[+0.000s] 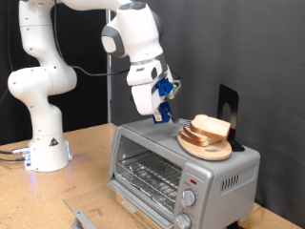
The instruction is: Make a piece of toast with the oven
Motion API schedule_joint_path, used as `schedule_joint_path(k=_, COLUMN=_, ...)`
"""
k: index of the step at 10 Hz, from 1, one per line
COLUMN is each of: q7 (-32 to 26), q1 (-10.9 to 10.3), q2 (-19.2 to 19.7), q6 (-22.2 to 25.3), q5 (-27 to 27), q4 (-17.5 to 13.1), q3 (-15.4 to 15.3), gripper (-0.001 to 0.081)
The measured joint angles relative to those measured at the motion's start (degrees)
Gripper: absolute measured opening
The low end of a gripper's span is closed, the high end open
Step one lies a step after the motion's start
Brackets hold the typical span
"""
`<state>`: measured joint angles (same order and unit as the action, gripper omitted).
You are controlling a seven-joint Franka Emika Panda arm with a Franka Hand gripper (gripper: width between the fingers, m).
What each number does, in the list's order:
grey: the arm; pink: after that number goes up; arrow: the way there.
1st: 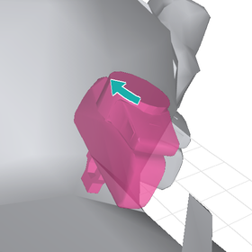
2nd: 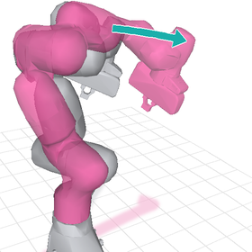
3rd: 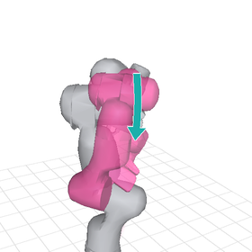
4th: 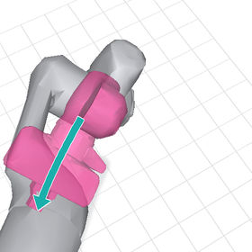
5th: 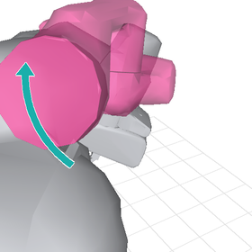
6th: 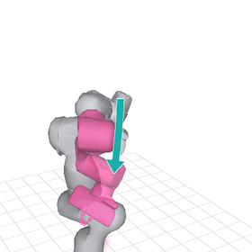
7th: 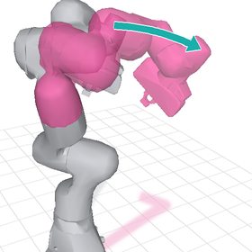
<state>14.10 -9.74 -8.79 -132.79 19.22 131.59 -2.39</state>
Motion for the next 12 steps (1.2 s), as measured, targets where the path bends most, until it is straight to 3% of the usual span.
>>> schedule_joint_path(k=9, q7=1.77, q1=-0.03, q2=3.32, q6=-0.68, q5=-1.05, q4=-2.7, q3=-0.65, gripper=0.0325)
schedule_joint_path(k=12, q7=-1.75, q1=-0.53, q2=3.48, q6=-6.51, q5=3.9, q4=-1.83, q3=-0.74, gripper=0.0325)
